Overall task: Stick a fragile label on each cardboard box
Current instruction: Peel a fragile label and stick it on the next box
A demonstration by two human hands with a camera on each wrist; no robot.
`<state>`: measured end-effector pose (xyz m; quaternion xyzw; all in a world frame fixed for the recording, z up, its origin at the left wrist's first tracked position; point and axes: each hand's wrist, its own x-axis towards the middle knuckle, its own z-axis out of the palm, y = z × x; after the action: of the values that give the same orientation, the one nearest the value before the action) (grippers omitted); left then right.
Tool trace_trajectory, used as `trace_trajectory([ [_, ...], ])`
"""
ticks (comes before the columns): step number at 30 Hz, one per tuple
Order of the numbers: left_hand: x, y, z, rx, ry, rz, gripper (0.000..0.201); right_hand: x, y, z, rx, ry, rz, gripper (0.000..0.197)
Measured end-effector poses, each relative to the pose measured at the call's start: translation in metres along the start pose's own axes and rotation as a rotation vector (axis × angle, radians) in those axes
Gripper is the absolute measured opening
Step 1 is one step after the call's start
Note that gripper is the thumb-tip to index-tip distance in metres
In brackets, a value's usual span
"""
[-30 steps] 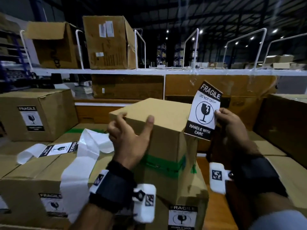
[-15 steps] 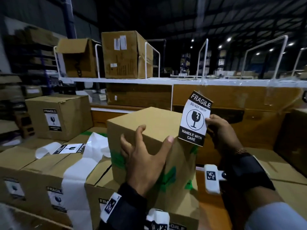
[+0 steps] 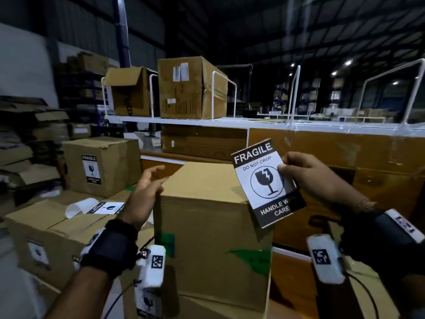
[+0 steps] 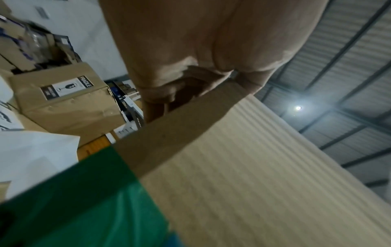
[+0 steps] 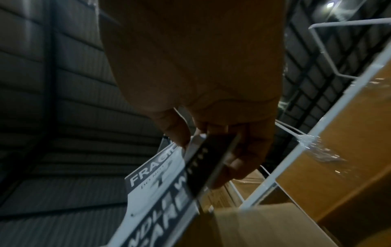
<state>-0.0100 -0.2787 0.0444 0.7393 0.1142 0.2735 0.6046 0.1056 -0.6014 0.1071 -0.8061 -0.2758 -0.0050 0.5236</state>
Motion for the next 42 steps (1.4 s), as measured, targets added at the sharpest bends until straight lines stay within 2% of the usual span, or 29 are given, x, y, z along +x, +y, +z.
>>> trace_trajectory([
  [2, 0.006, 0.002, -0.004, 0.063, -0.057, 0.001, 0.041, 0.008, -0.02, 0.0, -0.09, -0.051, -0.035, 0.019],
  [4, 0.013, 0.008, -0.007, 0.136, -0.117, 0.047, 0.031, 0.022, -0.036, 0.005, -0.168, -0.094, -0.058, 0.018],
  [5, 0.018, 0.012, -0.008, 0.177, -0.145, 0.081, 0.037, 0.029, -0.043, 0.01, -0.203, -0.117, -0.07, 0.018],
  [7, 0.027, 0.028, -0.012, 0.241, -0.17, 0.166, 0.039, 0.044, -0.053, 0.021, -0.271, -0.164, -0.092, 0.019],
  [9, 0.041, 0.051, -0.014, 0.324, -0.167, 0.293, 0.026, 0.058, -0.06, 0.033, -0.336, -0.207, -0.105, 0.02],
  [11, 0.053, 0.074, -0.009, 0.368, -0.214, 0.376, 0.023, 0.071, -0.066, 0.041, -0.37, -0.237, -0.116, 0.019],
  [15, 0.08, 0.093, 0.009, 0.477, -0.346, 0.306, 0.029, 0.089, -0.081, 0.049, -0.491, -0.288, -0.137, 0.016],
  [18, 0.094, 0.093, 0.018, 0.579, -0.384, 0.307, 0.022, 0.098, -0.087, 0.049, -0.531, -0.306, -0.123, 0.019],
  [23, 0.106, 0.09, 0.018, 0.434, -0.374, 0.276, 0.014, 0.112, -0.084, 0.048, -0.458, -0.361, -0.007, 0.021],
  [26, 0.111, 0.089, 0.019, 0.448, -0.347, 0.244, 0.015, 0.119, -0.085, 0.045, -0.451, -0.362, 0.077, 0.032],
  [30, 0.117, 0.09, 0.023, 0.471, -0.361, 0.162, 0.017, 0.127, -0.079, 0.038, -0.533, -0.358, 0.18, 0.06],
  [31, 0.118, 0.09, 0.024, 0.465, -0.356, 0.14, 0.019, 0.13, -0.076, 0.036, -0.516, -0.368, 0.191, 0.06],
  [36, 0.123, 0.089, 0.03, 0.513, -0.362, 0.025, 0.023, 0.136, -0.052, 0.028, -0.27, -0.512, 0.278, 0.035],
  [42, 0.126, 0.087, 0.033, 0.672, -0.413, -0.052, 0.025, 0.145, -0.024, 0.029, -0.222, -0.511, 0.278, 0.029],
])
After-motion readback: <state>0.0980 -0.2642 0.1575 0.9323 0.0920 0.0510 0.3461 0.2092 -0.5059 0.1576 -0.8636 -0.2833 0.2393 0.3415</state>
